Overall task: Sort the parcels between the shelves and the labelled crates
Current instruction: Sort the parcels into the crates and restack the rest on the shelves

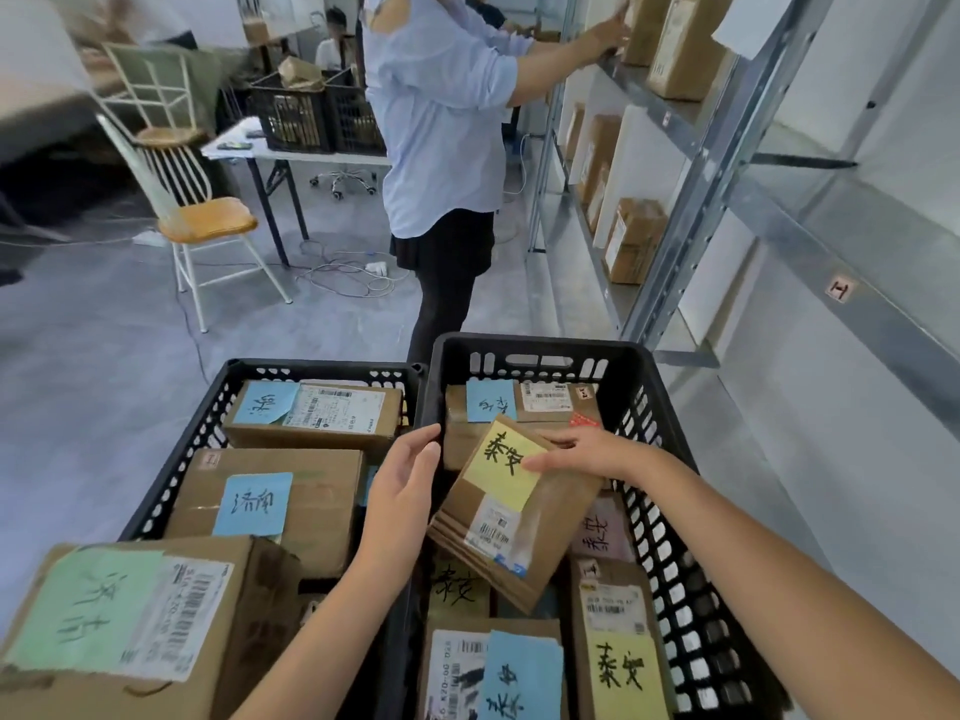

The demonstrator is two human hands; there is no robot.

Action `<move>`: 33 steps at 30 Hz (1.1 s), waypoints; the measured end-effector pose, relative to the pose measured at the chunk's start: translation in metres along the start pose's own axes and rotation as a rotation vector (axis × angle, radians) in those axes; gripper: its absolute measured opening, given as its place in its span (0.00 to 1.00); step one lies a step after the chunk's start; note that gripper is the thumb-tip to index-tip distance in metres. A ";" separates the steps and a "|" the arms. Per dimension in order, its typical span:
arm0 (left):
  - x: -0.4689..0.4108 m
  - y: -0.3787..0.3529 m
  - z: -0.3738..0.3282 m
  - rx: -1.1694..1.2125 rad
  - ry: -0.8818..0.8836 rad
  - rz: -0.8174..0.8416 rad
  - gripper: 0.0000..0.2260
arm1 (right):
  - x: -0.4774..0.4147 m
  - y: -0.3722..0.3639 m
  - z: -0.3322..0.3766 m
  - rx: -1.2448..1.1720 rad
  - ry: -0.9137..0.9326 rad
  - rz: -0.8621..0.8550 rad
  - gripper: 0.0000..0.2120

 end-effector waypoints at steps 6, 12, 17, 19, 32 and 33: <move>0.004 0.002 0.005 -0.039 0.020 -0.032 0.12 | -0.012 0.005 0.007 0.088 0.035 0.115 0.45; 0.008 0.009 0.000 -0.033 0.019 -0.064 0.12 | -0.008 0.002 0.004 -0.086 0.098 0.033 0.38; 0.007 0.003 -0.003 -0.038 0.015 -0.047 0.12 | 0.006 -0.022 -0.054 -0.430 0.085 -0.128 0.42; 0.007 -0.004 -0.006 -0.037 0.003 -0.026 0.12 | 0.011 -0.041 -0.078 -0.657 0.048 -0.161 0.43; 0.003 -0.020 -0.006 0.003 0.036 0.036 0.12 | 0.016 -0.060 -0.070 -0.570 -0.010 -0.086 0.53; 0.001 -0.020 -0.007 0.005 0.036 0.039 0.12 | 0.016 -0.060 -0.071 -0.576 -0.020 -0.079 0.52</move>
Point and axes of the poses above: each hand's wrist, its own x-axis away from the middle knuckle, its own y-axis out of the back of the hand, z = x × y, the point moved 8 cm from there along -x, towards the middle knuckle, and after that the axes turned 8 degrees about z, right-handed, at the moved point
